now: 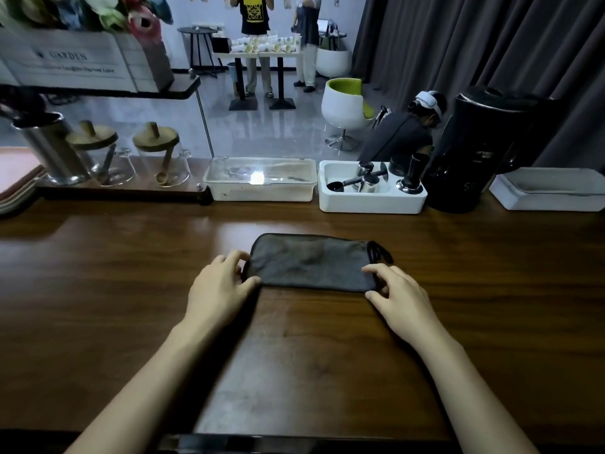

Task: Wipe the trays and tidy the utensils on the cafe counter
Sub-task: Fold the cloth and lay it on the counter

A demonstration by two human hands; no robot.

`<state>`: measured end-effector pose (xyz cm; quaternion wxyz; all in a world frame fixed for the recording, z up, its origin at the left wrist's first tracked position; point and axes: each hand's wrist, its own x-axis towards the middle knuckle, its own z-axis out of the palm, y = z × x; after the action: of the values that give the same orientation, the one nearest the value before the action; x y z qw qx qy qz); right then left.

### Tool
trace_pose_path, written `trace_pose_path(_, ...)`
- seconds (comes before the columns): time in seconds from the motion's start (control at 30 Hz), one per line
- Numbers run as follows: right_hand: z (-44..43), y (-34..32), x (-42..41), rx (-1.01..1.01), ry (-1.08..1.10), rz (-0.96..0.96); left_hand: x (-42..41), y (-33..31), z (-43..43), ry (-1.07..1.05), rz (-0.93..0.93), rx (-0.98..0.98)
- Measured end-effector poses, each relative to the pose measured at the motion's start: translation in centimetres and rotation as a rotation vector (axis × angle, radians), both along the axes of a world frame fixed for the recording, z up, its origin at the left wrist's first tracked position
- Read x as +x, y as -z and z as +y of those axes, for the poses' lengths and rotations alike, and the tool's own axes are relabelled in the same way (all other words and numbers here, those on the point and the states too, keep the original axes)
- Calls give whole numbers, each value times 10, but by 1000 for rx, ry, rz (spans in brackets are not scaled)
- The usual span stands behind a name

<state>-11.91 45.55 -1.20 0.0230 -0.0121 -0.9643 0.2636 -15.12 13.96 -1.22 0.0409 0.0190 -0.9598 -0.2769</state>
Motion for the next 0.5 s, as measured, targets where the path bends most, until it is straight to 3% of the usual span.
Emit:
trace_pose_path(0.07, 1, 0, -3, 26, -29, 9, -2, 0, 0, 36, -49, -35)
trace_pose_path(0.2, 4, -1, -8, -20, -35, 60, -4, 1, 2, 72, -25, 140)
trace_pose_path(0.37, 6, -37, -31, -315, 47, 208, -31, -35, -3, 99, 200, 386)
trace_pose_path(0.5, 3, -81, -53, -583, 51, 316, -55, -80, -8, 113, 279, 633)
